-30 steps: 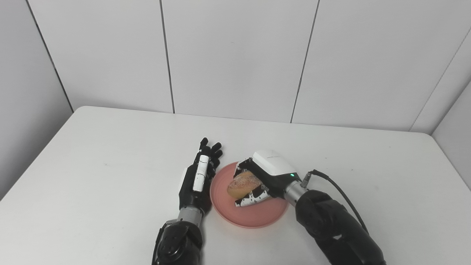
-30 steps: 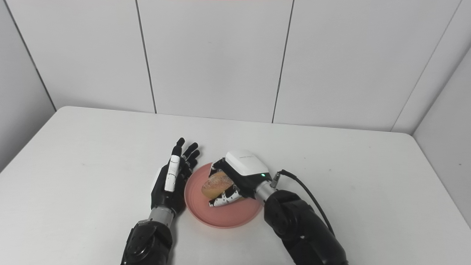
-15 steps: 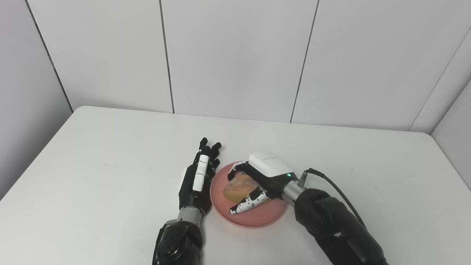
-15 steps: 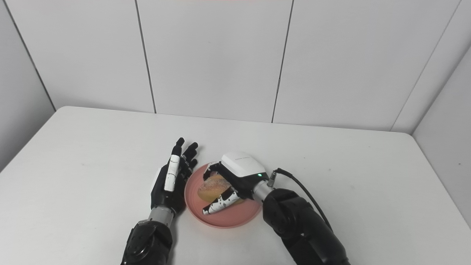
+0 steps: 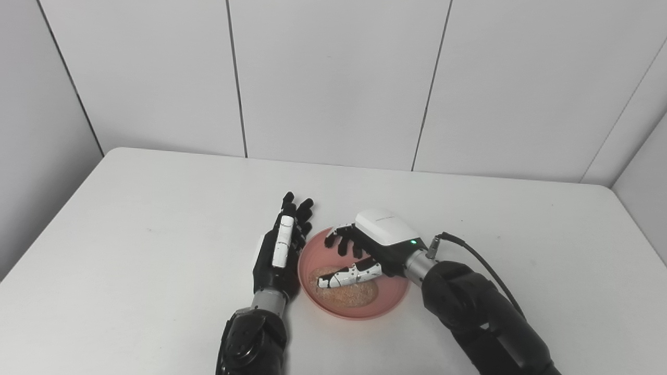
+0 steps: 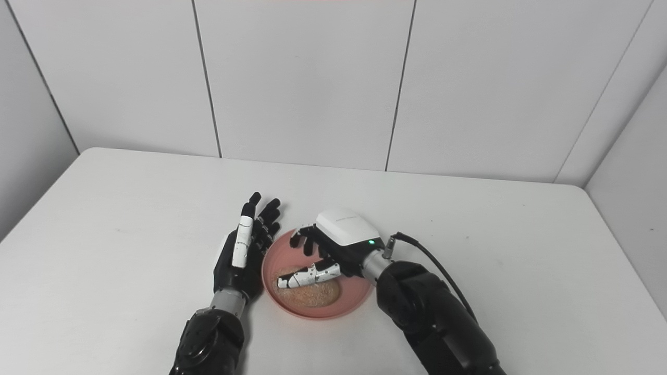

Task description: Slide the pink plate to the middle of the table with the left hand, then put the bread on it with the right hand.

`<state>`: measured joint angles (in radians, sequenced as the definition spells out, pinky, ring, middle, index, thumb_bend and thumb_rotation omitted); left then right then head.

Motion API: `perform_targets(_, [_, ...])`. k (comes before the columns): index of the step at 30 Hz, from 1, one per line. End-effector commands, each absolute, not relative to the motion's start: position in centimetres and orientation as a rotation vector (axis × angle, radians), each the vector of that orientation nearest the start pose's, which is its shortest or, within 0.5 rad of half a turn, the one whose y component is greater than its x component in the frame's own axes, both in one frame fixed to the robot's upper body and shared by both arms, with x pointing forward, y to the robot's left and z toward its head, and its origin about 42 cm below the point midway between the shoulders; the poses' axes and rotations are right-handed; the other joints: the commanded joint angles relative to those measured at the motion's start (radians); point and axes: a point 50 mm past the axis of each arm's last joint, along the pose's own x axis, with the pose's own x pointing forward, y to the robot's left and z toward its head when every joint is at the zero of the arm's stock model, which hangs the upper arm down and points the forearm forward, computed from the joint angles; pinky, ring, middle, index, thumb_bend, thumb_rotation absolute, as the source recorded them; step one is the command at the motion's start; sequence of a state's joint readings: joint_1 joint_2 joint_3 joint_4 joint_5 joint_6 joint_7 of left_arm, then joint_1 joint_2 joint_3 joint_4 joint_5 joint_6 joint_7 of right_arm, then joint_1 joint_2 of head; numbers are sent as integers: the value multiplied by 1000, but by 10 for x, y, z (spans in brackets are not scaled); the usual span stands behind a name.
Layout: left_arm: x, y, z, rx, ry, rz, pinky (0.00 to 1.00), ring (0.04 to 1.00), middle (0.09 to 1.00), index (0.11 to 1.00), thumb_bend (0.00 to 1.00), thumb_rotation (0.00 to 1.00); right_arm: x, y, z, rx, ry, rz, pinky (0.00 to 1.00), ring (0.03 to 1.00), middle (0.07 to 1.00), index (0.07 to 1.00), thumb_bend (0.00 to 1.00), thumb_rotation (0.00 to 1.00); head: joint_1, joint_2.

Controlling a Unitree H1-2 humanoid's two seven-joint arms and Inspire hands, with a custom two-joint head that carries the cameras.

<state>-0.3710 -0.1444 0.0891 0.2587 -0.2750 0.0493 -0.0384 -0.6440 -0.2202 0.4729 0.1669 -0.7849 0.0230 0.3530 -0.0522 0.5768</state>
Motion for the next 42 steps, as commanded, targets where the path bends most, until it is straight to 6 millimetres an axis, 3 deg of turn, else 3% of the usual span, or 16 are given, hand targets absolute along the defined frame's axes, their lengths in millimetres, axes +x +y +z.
perform_targets(1, [390, 139, 126, -404, 54, -94, 1000, 985, 913, 1000, 864, 760, 437, -105, 276, -1282, -514, 556, 416, 504, 588, 655, 972, 833, 1, 1])
perform_targets(7, [390, 140, 125, -399, 52, -92, 966, 924, 893, 1000, 876, 764, 435, -113, 302, -1274, -582, 493, 420, 498, 569, 648, 985, 909, 1, 3])
perform_targets(12, [390, 142, 126, -410, 52, -87, 959, 927, 889, 1000, 890, 746, 436, -122, 325, -1188, -608, 420, 400, 474, 542, 633, 986, 884, 2, 5])
perform_targets(21, [396, 145, 130, -369, 17, -97, 1000, 928, 891, 1000, 888, 750, 439, -138, 340, -1005, -614, 338, 434, 505, 558, 615, 971, 914, 6, 5])
perform_targets(24, [400, 145, 134, -281, -25, -101, 1000, 912, 891, 1000, 887, 781, 440, -145, 331, -869, -606, 312, 456, 527, 578, 623, 977, 965, 6, 5])
perform_targets(26, [403, 145, 139, -180, -76, -111, 1000, 905, 898, 971, 850, 822, 440, -151, 315, -664, -582, 291, 548, 598, 631, 668, 996, 987, 7, 5])
perform_targets(32, [415, 141, 150, -67, -169, -103, 1000, 954, 926, 933, 864, 859, 444, -163, 266, -218, -478, 166, 660, 710, 734, 732, 944, 1000, 9, 10])
perform_targets(35, [421, 139, 152, -34, -189, -87, 1000, 974, 943, 950, 819, 878, 446, -165, 241, -87, -392, 86, 745, 762, 778, 766, 938, 1000, 8, 13])
perform_targets(42, [432, 134, 151, -11, -174, -63, 1000, 993, 963, 989, 794, 910, 441, -160, 180, 138, -215, -98, 814, 811, 816, 827, 896, 1000, -8, 18])
